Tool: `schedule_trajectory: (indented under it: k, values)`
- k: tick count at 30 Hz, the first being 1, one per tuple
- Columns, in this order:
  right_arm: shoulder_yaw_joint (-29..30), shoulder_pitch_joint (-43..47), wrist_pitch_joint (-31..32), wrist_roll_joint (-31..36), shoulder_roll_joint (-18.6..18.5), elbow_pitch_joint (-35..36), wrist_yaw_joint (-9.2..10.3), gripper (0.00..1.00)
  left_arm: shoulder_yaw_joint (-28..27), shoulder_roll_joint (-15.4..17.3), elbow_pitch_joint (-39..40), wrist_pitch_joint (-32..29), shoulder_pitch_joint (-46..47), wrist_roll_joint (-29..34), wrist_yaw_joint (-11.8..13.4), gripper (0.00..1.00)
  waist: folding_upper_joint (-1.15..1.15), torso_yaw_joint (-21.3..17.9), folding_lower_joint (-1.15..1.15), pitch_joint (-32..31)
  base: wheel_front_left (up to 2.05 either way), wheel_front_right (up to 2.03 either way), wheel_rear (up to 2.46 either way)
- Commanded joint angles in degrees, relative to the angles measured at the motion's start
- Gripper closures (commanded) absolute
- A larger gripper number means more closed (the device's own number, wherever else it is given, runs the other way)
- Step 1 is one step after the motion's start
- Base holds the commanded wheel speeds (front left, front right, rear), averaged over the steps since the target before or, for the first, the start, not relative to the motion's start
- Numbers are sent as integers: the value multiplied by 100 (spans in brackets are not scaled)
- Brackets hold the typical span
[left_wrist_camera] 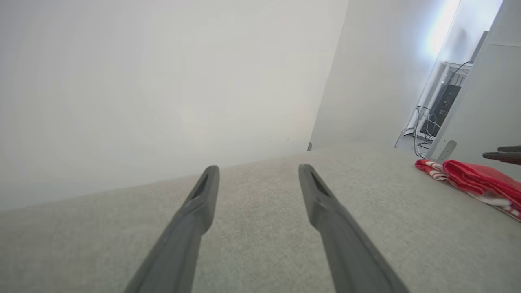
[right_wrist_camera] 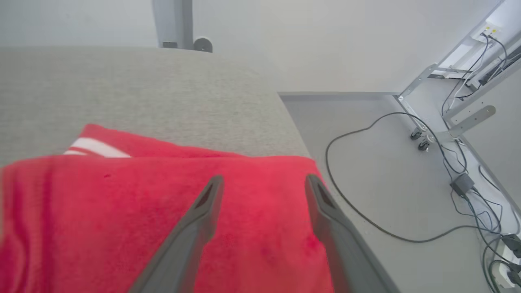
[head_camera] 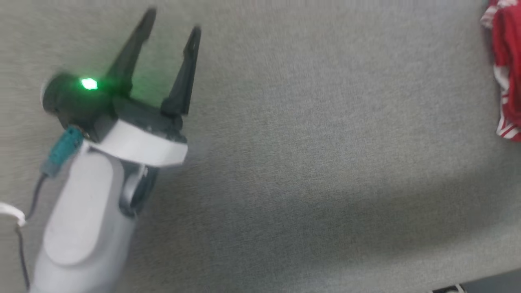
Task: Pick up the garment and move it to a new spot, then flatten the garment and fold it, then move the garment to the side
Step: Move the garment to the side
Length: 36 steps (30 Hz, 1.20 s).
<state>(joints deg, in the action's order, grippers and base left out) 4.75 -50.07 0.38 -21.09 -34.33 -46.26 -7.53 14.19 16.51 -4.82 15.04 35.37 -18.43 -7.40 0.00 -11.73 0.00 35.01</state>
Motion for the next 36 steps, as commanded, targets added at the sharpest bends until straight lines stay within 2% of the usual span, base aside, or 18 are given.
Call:
schedule_trajectory:
  k: [1,10,17,21,27,36]
  values:
    - [-187,212,-92,-76,108,111,9,0,-88,-96,-67,16,-284,-72,-10,0,0,261,0,-525,0,0,0]
    - [-1029,1214,-695,-197,711,663,8,0,-681,-562,-294,17,-1509,-67,-10,0,0,840,0,-1471,0,0,0]
    - [-1353,1882,-1151,-310,1148,840,8,0,-1023,-747,-504,17,-2261,4,-10,0,0,1255,0,-2087,0,0,0]
    - [-1502,2316,-1337,-370,1226,1036,8,0,-1185,-798,-607,18,-2677,-41,-10,0,0,1448,0,-2444,0,0,0]
    - [-1506,2870,-1472,-410,1312,1513,8,0,-1418,-822,-590,18,-3160,-72,-10,0,0,1563,0,-2853,0,0,0]
    - [-1126,3777,-1503,-235,1431,2418,8,0,-1519,-774,-389,18,-3667,-67,-10,0,0,1630,0,-3229,0,0,0]
